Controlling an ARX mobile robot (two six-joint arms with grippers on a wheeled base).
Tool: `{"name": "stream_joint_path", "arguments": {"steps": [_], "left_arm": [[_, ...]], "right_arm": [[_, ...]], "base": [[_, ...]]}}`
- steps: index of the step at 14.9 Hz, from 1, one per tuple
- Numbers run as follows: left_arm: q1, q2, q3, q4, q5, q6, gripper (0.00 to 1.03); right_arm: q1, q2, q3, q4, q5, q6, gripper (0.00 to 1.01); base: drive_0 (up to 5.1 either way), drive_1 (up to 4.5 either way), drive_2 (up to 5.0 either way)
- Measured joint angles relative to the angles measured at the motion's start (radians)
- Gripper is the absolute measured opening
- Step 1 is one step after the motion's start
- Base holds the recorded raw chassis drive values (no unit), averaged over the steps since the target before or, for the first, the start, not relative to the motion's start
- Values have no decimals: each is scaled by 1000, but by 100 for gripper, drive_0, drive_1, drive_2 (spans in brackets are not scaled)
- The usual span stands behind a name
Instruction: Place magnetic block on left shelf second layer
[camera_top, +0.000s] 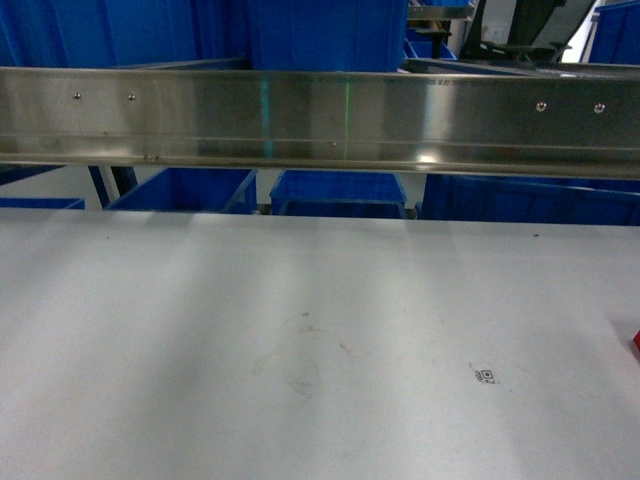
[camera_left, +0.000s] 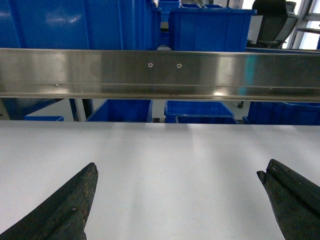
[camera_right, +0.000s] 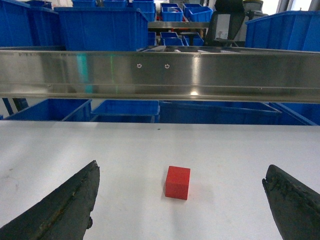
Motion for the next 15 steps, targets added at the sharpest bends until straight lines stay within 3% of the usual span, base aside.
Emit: {"name": "stream_joint_path", "arguments": {"steps": [15], "left_arm": [[0,0,0,0,0,0,98]], "right_arm": [[2,24,1,16,-4,10,98]], "base": [[0,0,0]]}}
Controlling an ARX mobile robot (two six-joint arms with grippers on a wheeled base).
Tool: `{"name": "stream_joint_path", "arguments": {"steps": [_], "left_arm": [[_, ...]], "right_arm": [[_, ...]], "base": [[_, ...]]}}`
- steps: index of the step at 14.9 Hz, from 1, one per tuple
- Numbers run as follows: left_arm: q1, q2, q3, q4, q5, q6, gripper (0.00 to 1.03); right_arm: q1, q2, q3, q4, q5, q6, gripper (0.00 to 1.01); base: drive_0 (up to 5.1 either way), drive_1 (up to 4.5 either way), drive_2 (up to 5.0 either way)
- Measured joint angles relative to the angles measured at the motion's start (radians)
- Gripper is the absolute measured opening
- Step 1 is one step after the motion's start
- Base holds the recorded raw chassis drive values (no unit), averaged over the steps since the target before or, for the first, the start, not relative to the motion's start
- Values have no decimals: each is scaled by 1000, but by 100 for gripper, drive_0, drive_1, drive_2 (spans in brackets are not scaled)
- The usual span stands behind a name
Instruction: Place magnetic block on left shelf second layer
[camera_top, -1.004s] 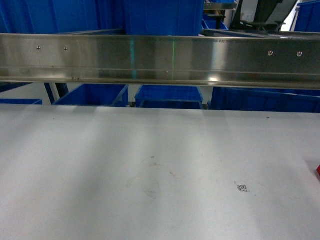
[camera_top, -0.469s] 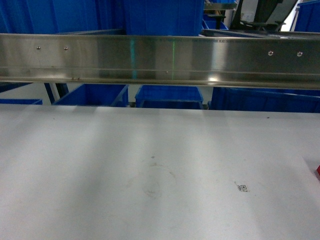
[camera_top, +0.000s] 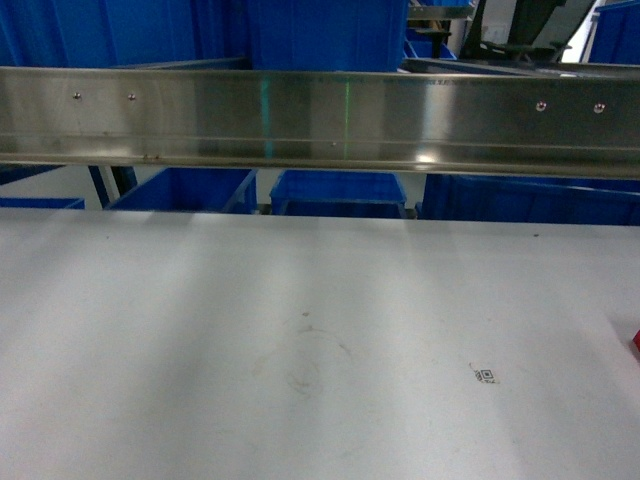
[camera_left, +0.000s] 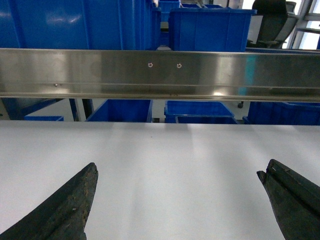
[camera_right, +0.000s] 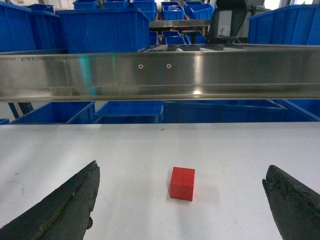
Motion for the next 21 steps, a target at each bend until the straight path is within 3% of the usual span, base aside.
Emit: {"name": "stream_joint_path", "arguments": {"steps": [2,3,4,5,6,8,9,11,13,15,17,21], "left_arm": [[0,0,0,0,0,0,98],[0,0,0,0,0,0,98],[0,0,0,0,0,0,98],[0,0,0,0,0,0,98],[0,0,0,0,0,0,98],[0,0,0,0,0,0,98],[0,0,0,0,0,0,98],[0,0,0,0,0,0,98],[0,0,0,0,0,0,98],[0,0,0,0,0,0,98],[0,0,0,0,0,0,98],[0,0,0,0,0,0,98]], "right_arm": [[12,333,19,269,0,97,98],[9,563,62,443,-43,155,98],[7,808,137,631,-52,191,98],[5,1049,229,787,-28,209,98],[6,1259,311,876,5,202,98],[40,1526,393,830,95,148,98],[64,1569,395,804,117,112,98],[105,1597,405,874,166,25,98],[107,1643,423,897,183,-15,98],[72,1693,450,899,181,-18,98],[4,1787,503,885,124,36,98],[5,1855,526,895,116,43,98]], "base": [[0,0,0],[0,0,0],[0,0,0],[0,0,0],[0,0,0],[0,0,0],[0,0,0],[0,0,0],[0,0,0],[0,0,0],[0,0,0],[0,0,0]]}}
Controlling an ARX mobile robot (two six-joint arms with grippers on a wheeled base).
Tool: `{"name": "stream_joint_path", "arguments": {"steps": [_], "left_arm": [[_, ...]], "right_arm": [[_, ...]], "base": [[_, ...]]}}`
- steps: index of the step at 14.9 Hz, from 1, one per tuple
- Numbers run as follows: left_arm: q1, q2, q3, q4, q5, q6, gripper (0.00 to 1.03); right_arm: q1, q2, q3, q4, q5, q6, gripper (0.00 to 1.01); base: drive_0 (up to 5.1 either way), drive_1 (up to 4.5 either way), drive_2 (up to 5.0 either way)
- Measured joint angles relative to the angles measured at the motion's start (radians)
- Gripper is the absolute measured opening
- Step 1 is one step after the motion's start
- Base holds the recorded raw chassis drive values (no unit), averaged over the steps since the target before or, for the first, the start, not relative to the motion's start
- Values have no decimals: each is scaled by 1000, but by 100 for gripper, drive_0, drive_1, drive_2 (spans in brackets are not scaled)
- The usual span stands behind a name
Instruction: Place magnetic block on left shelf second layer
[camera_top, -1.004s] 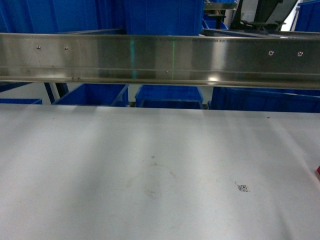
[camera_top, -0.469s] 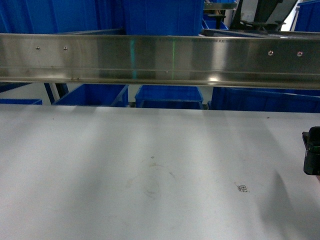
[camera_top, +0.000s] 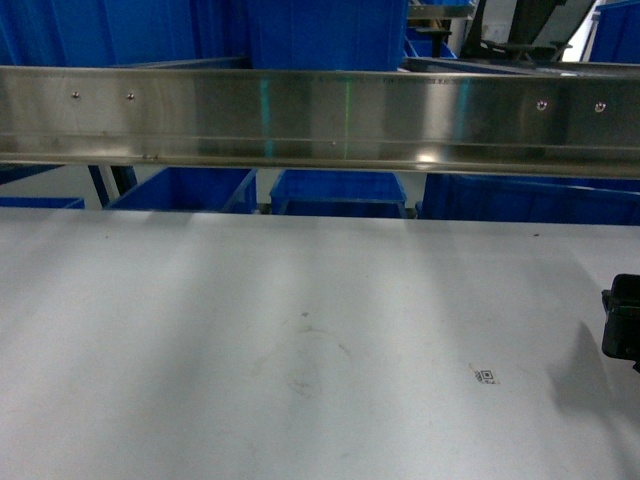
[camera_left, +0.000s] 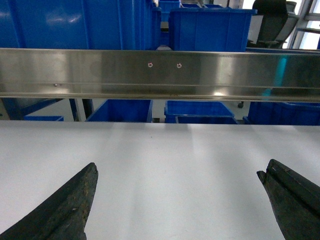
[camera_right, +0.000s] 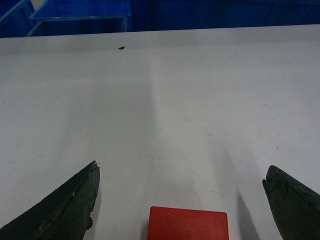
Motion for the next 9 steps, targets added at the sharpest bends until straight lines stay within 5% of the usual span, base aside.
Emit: {"name": "stream_joint_path", "arguments": {"steps": [4,9], "left_arm": [[0,0,0,0,0,0,98],[0,0,0,0,0,0,98]], "right_arm": [[-1,61,27,14,9,24,97],[-6,64,26,19,-3,30,55]], "base": [[0,0,0],[0,0,0]]}}
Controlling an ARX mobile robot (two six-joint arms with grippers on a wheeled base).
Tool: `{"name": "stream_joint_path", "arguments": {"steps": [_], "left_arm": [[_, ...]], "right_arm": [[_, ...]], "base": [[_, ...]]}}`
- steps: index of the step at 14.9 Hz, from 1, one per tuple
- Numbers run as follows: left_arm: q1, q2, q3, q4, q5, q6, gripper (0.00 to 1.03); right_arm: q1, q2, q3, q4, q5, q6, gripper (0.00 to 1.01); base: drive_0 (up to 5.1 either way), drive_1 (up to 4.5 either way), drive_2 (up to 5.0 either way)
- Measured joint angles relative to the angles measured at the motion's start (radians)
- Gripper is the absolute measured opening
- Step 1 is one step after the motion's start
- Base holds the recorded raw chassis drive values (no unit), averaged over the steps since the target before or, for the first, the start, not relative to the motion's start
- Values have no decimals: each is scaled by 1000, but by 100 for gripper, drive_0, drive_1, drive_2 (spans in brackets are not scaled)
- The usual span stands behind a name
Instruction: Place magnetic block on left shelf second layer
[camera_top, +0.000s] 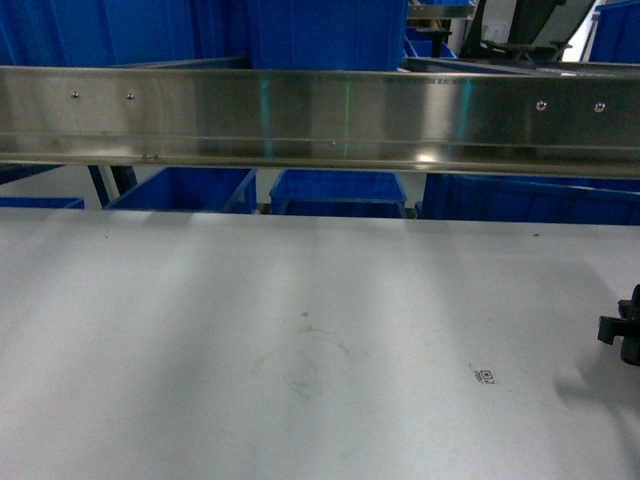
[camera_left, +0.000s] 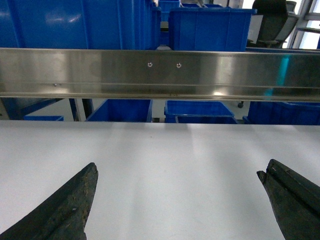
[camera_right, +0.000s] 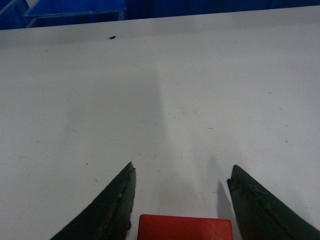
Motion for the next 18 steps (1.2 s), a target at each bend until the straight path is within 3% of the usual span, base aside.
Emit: {"name": "stream_joint_path", "arguments": {"steps": [5,9,11,12,13,18], "left_arm": [[0,0,0,0,0,0,98],[0,0,0,0,0,0,98],[0,0,0,0,0,0,98],[0,0,0,0,0,0,98],[0,0,0,0,0,0,98],[0,0,0,0,0,0,98]], "right_arm": [[0,0,-4,10,-6,0,34],[7,-56,-33,-21,-60,14,33],[34,-206,-77,-85,-85,-18,33],[69,-431,-120,-228,-97,-85,33],[57,-738,-154,-410,-113,-136,33],[32,-839,-154,-463,-135,-119,33]], "base": [[0,0,0],[0,0,0],[0,0,0],[0,0,0],[0,0,0],[0,0,0]]}}
